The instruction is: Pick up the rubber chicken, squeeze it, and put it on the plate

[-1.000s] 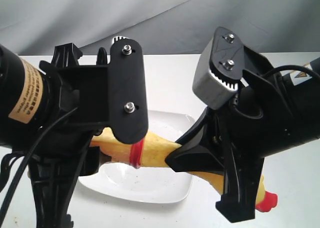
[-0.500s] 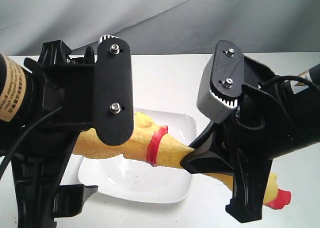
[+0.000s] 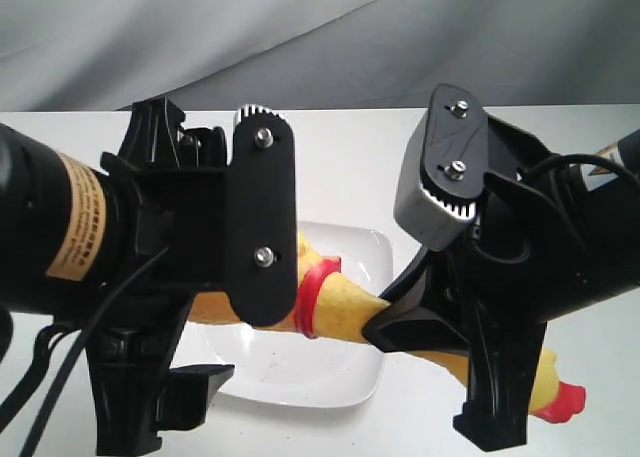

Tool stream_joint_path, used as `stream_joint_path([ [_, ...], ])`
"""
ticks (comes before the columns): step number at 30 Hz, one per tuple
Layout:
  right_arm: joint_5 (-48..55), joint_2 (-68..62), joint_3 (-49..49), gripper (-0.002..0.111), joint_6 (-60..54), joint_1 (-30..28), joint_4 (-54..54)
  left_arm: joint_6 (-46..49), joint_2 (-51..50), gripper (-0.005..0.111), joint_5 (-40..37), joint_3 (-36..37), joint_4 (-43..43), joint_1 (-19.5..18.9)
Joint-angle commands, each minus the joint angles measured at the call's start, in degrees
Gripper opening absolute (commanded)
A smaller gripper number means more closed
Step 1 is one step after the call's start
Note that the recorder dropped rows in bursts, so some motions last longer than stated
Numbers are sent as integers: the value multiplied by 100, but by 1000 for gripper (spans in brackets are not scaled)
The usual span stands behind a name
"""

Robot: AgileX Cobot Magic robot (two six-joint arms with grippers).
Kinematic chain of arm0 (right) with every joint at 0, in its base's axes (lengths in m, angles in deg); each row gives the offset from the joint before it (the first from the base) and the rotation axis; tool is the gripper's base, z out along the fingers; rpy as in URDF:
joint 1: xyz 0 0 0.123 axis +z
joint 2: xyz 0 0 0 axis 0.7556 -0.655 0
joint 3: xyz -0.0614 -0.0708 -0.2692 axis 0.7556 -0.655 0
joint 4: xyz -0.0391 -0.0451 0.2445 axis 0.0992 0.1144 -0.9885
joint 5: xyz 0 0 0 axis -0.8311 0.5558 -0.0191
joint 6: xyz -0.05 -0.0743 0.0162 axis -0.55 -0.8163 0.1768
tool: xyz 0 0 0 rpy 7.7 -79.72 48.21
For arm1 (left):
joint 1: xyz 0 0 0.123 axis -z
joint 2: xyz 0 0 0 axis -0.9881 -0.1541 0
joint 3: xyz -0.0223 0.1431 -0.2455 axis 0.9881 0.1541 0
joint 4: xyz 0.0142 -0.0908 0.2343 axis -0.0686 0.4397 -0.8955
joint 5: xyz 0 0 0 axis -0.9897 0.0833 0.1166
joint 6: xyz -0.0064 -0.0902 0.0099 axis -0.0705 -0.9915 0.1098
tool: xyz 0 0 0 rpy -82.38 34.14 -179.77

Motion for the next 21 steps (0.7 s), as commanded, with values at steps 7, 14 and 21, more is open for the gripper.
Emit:
stream_joint_path([
  [7,-32,18,8,0,-92,-38,-131,-24,-190,70,-11,157,-164,-14],
  [14,-32,18,8,0,-92,-38,-131,23,-190,2,-63,157,-164,-14],
  [21,-32,18,8,0,-92,-38,-131,11,-190,3,39,157,-313,-14],
])
